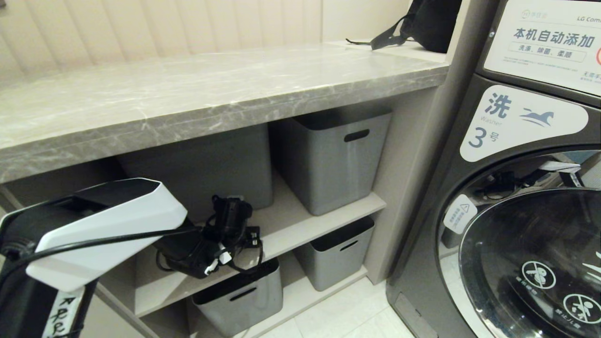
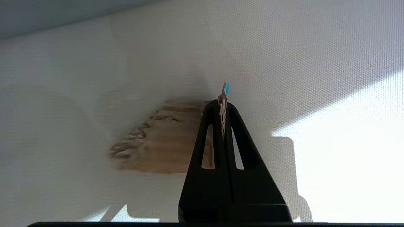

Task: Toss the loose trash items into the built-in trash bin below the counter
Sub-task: Pick up the garbage, then put the garbage in the trash can

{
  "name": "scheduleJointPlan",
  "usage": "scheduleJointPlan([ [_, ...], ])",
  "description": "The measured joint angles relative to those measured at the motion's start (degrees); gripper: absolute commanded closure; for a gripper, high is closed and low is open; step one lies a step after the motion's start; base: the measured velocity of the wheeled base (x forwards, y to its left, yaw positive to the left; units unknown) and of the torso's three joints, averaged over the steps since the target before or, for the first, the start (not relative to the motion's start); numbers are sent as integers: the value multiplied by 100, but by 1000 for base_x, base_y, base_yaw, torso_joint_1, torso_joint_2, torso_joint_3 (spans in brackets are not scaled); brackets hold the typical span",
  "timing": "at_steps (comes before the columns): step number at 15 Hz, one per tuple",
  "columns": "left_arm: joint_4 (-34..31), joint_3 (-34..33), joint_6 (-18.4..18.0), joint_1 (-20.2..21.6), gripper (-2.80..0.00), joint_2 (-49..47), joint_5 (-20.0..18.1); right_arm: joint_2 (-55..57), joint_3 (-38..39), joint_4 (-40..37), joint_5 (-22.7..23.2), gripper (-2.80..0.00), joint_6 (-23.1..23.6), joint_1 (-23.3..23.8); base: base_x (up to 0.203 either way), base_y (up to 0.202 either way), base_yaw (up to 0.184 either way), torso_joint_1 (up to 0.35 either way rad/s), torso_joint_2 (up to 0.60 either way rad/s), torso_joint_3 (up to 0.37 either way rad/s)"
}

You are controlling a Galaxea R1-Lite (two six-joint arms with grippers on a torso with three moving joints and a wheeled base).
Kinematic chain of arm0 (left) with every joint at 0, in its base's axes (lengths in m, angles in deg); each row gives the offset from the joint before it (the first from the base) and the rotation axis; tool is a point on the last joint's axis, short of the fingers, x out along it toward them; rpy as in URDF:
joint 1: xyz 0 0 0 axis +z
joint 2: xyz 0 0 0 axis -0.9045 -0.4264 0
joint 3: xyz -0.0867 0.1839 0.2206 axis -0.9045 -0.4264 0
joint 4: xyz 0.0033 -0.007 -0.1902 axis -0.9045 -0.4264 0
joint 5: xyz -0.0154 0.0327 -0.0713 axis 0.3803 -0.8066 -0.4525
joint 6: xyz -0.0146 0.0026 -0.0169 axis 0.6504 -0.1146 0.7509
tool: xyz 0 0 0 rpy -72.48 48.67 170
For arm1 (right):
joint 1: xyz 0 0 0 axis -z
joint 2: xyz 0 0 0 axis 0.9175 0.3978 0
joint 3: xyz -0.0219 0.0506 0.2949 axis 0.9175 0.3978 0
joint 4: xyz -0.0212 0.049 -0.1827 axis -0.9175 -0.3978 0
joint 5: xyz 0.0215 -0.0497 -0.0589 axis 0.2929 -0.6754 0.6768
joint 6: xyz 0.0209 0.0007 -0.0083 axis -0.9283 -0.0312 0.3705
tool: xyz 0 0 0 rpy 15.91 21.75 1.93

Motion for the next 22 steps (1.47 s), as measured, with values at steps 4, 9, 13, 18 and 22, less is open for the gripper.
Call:
scheduleJointPlan([
  [4, 0, -467, 9, 0, 0, 363, -20, 0, 0, 2, 0, 0, 0, 0, 0, 0, 0, 0, 0, 0],
  [9, 11, -1735, 7, -46, 0, 1225, -406, 0, 0, 0, 0, 0, 0, 0, 0, 0, 0, 0, 0, 0],
  [13, 13, -3069, -341, -99, 0, 2416, -1159, 0, 0, 0, -1, 0, 0, 0, 0, 0, 0, 0, 0, 0],
  [18, 0, -4496, -1137, -112, 0, 4368, -2221, 0, 0, 0, 0, 0, 0, 0, 0, 0, 0, 0, 0, 0],
  [22, -116, -5183, -1256, 185, 0, 6162, -2460, 0, 0, 0, 0, 0, 0, 0, 0, 0, 0, 0, 0, 0],
])
